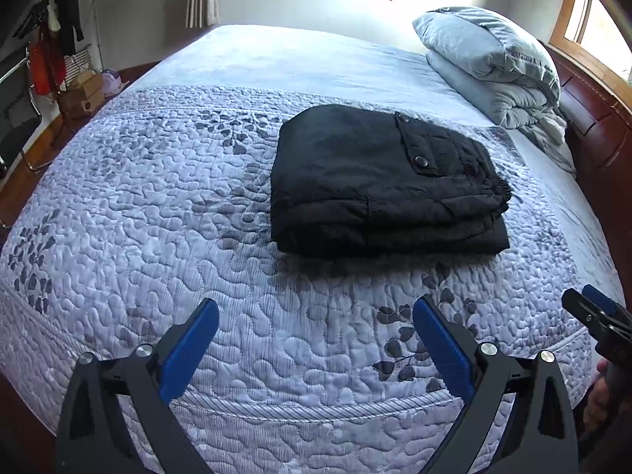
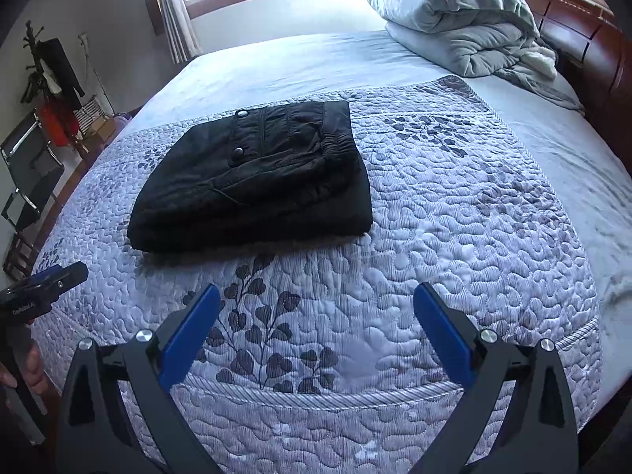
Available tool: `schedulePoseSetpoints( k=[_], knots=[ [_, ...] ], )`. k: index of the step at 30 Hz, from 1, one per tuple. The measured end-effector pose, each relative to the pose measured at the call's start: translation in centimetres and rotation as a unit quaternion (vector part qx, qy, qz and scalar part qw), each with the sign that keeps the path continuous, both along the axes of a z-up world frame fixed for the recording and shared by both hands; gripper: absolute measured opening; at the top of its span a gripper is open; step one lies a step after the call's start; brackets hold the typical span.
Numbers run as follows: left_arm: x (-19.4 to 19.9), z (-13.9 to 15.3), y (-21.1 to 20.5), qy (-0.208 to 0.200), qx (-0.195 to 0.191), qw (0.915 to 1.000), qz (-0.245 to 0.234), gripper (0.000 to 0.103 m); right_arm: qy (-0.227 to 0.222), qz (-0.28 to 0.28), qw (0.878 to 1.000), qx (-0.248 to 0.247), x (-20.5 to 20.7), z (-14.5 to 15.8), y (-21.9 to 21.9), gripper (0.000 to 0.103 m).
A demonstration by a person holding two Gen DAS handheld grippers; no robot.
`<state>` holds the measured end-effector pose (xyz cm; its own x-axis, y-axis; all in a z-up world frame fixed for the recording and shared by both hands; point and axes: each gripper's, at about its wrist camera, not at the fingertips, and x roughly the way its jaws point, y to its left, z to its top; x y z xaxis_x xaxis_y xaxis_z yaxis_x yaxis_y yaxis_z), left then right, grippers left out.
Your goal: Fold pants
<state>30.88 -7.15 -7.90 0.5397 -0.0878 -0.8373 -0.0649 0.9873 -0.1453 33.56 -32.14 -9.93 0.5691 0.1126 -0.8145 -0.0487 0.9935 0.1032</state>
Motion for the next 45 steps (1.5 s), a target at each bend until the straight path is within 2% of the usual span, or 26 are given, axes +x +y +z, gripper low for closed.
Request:
schedulePoseSetpoints(
  k=[4, 6, 9, 28, 45],
  knots=[
    [0.4, -1.4, -0.2, 0.016, 0.017, 0.9997, 0.000, 0.099, 0.025, -0.002, 0.999, -0.027, 0.6, -1.2, 0.5, 0.098],
    [0.4, -1.6, -0.3, 0.017, 0.014, 0.9997, -0.002, 0.099, 0.029, 0.000, 0.999, -0.036, 0.6, -1.5, 0.8, 0.098],
    [0.5, -1.8, -0.4, 0.020, 0.006, 0.9998, -0.006, 0.099, 0.030, 0.005, 0.999, -0.029, 0.5, -1.4, 1.1, 0.098],
    [0.4, 0.1, -1.4, -0.004, 0.012, 0.9997, -0.020, 0.099, 0.024, 0.021, 0.999, -0.026, 0.9, -0.5, 2.3, 0.098],
    [0.8, 0.0, -1.0, -0.007, 0.016, 0.9997, -0.016, 0.099, 0.023, 0.028, 0.999, -0.021, 1.2, -1.0, 2.7, 0.098]
  ],
)
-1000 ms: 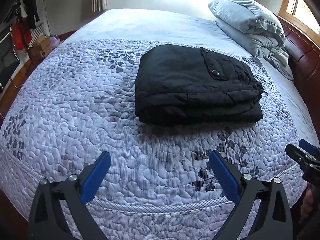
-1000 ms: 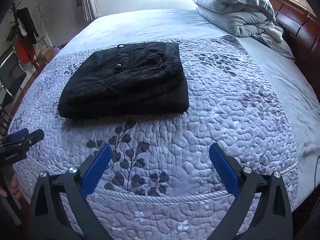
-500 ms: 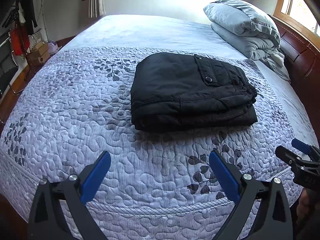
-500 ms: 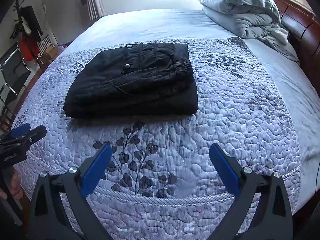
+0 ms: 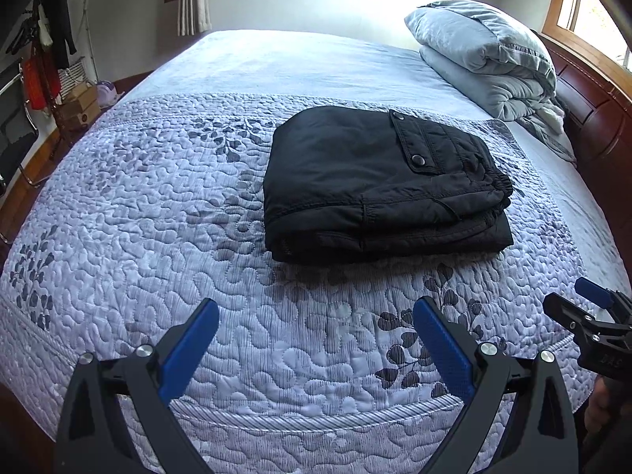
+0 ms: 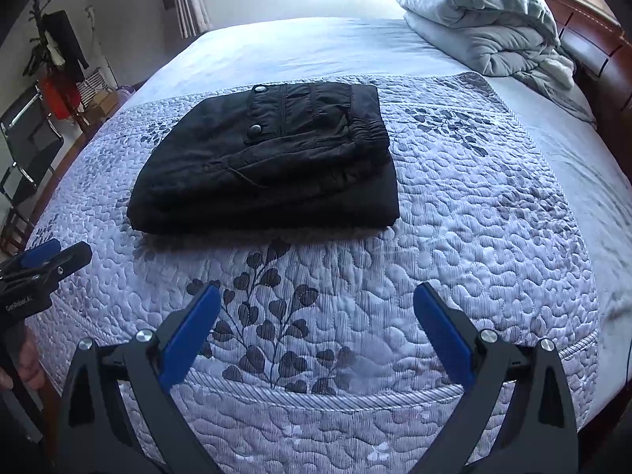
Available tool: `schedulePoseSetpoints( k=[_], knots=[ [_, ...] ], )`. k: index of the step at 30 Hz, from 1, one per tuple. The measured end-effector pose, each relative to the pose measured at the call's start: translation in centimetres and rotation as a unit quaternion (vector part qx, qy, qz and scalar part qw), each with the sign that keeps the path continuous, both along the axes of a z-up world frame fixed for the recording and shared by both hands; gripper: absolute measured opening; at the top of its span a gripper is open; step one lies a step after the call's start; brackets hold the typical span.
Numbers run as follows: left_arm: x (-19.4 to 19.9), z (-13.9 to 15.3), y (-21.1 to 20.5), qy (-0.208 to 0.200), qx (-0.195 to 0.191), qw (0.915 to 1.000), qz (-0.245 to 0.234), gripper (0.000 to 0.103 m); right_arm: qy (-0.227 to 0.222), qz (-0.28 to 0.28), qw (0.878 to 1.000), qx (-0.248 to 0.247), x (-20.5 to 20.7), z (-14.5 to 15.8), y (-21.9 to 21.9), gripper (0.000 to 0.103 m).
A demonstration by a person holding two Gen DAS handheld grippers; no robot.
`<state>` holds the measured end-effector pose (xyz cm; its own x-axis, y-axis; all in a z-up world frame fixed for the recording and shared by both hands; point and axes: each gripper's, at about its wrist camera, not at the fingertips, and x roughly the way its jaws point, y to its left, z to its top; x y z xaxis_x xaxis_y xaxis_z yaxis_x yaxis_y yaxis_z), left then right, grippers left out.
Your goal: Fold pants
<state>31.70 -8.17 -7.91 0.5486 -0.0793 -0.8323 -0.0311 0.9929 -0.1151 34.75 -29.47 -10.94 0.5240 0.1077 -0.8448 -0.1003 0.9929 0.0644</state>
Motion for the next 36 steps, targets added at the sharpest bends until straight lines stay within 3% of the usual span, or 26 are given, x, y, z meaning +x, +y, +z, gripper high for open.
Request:
schedulePoseSetpoints(
  k=[36],
  knots=[
    [0.55, -0.43, -0.11, 0.006, -0.002, 1.0000, -0.007, 0.099, 0.002, 0.001, 1.000, -0.005, -0.07, -0.60, -0.17, 0.098]
  ],
)
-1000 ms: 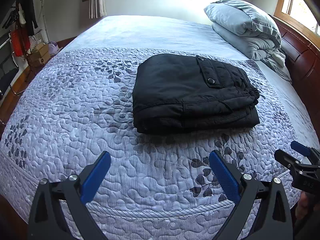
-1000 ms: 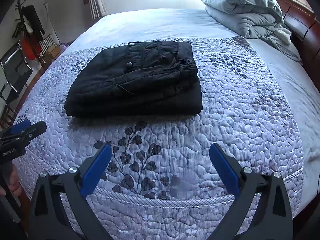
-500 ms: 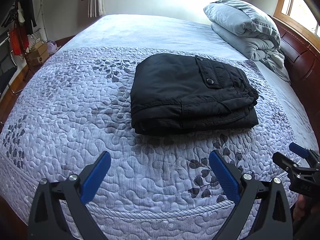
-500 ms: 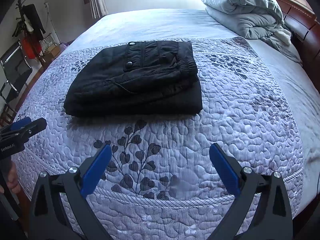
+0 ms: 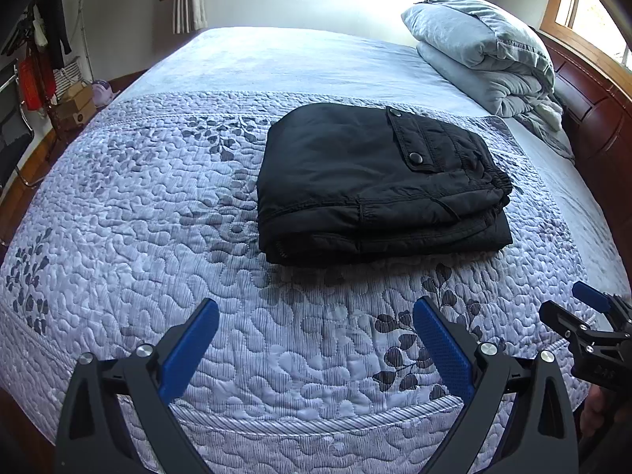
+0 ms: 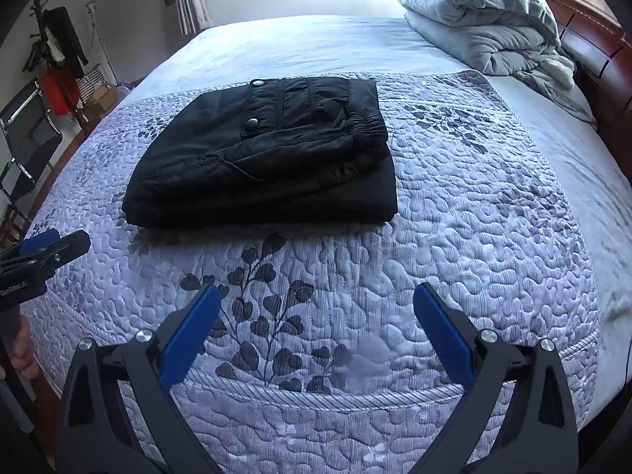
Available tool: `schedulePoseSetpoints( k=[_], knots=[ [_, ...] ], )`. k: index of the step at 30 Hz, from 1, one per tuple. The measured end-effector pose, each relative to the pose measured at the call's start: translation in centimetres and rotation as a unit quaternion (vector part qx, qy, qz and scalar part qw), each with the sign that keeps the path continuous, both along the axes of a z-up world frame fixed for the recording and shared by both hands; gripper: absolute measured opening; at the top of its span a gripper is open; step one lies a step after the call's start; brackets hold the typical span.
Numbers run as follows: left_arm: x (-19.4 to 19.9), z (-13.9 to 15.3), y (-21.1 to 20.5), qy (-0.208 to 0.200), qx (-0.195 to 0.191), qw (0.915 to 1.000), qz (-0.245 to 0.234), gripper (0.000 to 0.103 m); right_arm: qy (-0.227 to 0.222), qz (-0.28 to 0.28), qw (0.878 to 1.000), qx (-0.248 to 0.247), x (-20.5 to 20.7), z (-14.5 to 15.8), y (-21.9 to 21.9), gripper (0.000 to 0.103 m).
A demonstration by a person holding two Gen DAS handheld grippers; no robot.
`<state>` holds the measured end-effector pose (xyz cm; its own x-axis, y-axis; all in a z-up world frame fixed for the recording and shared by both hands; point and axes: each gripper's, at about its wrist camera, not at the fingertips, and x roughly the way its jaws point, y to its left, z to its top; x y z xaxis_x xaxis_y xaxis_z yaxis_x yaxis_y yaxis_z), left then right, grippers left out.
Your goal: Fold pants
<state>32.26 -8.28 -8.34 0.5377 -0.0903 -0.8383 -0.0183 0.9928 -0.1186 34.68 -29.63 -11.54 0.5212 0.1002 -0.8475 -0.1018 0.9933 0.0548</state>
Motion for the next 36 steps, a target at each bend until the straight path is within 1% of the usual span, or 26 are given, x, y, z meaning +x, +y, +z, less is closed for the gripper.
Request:
schedulePoseSetpoints(
  k=[17, 27, 31, 36],
  knots=[
    [0.2, -0.2, 0.0, 0.002, 0.001, 1.0000, -0.003, 0.099, 0.001, -0.006, 1.000, 0.002, 0.1, -0.1, -0.3, 0.098],
    [0.1, -0.2, -0.1, -0.012, 0.005, 0.9999, 0.002, 0.099, 0.007, -0.009, 1.000, 0.001, 0.2, -0.6, -0.5, 0.098],
    [0.4, -0.4, 0.1, 0.004, 0.002, 0.9999, 0.012, 0.099, 0.010, -0.014, 1.000, 0.003, 0.2, -0.8, -0.8, 0.098],
    [0.3, -0.1, -0.3, -0.003, 0.005, 1.0000, 0.000, 0.099, 0.011, -0.018, 1.000, 0.006, 0.2, -0.8, -1.0, 0.098]
  ],
)
